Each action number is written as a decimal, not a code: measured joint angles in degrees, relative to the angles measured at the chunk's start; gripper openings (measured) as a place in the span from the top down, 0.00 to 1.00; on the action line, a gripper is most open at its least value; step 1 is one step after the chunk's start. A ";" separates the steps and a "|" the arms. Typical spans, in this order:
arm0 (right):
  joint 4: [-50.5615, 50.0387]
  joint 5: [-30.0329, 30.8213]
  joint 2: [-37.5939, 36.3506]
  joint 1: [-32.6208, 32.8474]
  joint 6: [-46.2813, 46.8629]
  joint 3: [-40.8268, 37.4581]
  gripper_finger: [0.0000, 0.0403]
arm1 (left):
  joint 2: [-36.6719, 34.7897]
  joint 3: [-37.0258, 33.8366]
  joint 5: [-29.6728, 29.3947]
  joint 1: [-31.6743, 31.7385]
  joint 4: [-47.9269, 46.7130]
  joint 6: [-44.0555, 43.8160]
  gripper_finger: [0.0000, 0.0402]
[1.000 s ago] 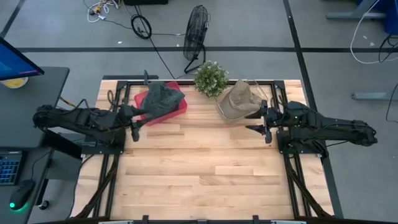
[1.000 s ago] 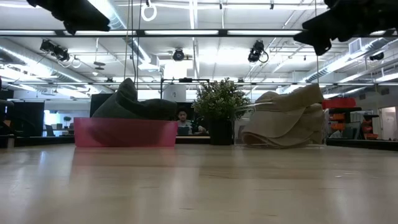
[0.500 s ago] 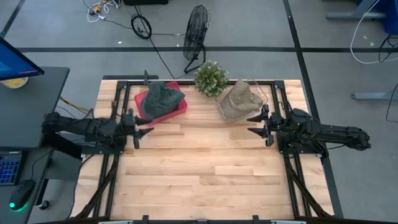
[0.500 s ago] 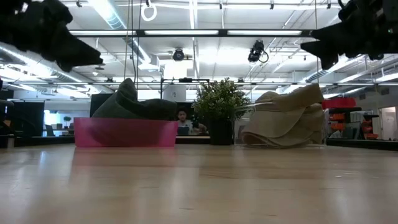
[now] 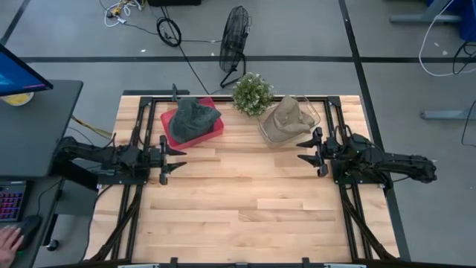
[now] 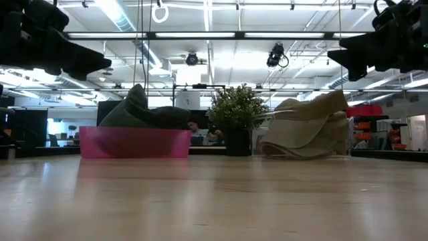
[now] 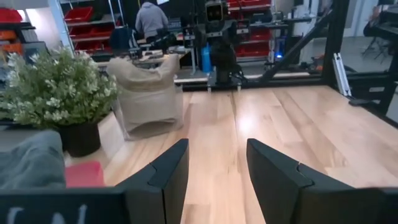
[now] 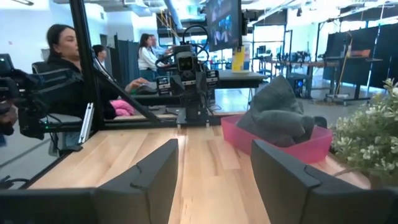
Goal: Pick & Place hat
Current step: Return to Home Position
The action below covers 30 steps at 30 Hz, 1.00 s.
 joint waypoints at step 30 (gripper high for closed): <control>-6.74 0.12 -2.50 0.00 1.49 0.00 0.49 | -0.04 -0.74 3.91 0.02 -0.37 -6.78 0.59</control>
